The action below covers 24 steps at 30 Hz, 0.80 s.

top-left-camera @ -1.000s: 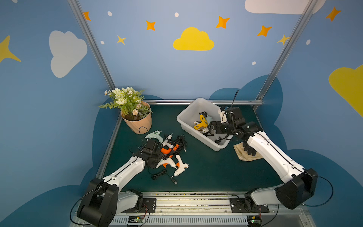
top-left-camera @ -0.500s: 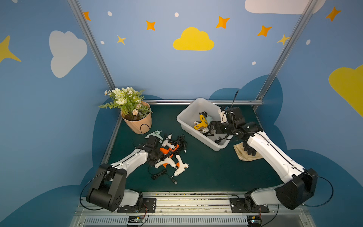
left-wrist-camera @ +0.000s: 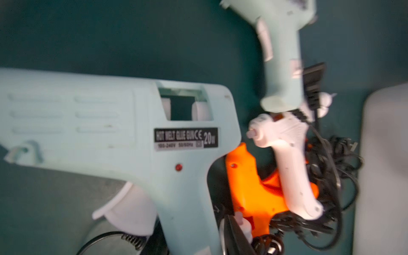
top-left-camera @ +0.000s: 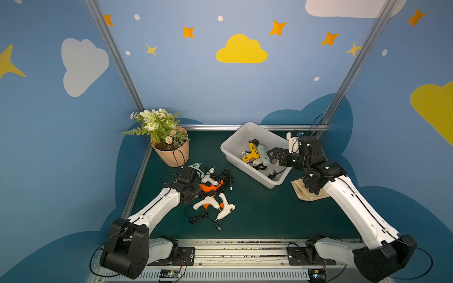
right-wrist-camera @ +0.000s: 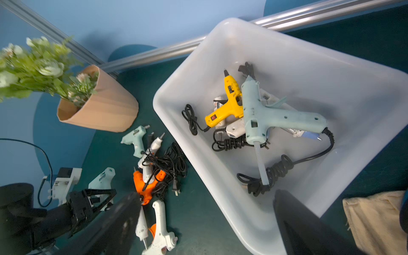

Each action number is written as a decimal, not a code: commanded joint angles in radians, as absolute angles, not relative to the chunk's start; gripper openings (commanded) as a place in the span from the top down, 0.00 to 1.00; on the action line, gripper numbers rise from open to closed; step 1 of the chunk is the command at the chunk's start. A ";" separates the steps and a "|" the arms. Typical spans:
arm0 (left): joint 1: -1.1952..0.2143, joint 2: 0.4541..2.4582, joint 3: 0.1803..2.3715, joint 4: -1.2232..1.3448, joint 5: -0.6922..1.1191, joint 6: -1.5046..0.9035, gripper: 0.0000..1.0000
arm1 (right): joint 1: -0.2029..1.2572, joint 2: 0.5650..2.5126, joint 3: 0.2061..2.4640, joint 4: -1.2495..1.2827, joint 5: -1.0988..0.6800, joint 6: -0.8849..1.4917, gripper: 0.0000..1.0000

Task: Put the hot melt glue gun into the storage box
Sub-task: Pick up the hot melt adhesive gun from the center of the board.

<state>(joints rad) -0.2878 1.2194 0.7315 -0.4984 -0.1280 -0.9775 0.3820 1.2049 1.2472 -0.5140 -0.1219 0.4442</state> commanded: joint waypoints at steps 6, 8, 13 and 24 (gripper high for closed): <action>-0.291 0.976 0.762 -0.325 -0.005 -0.595 0.97 | 0.348 1.188 1.244 -0.411 -0.341 0.509 0.02; -0.307 0.942 0.764 -0.252 0.072 -0.507 0.97 | 0.348 1.200 1.238 -0.390 -0.377 0.530 0.02; -0.369 0.912 0.780 -0.136 0.226 -0.301 0.97 | 0.348 1.239 1.234 -0.313 -0.505 0.601 0.04; -0.515 1.037 0.817 0.035 0.477 0.017 0.97 | 0.417 1.356 1.296 -0.301 -0.684 0.652 0.17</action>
<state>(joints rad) -0.4953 1.0164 0.7776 -0.0605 0.3782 -0.1062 0.3981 1.3426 1.2488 -0.3359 -0.6094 0.6441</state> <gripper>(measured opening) 0.360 0.837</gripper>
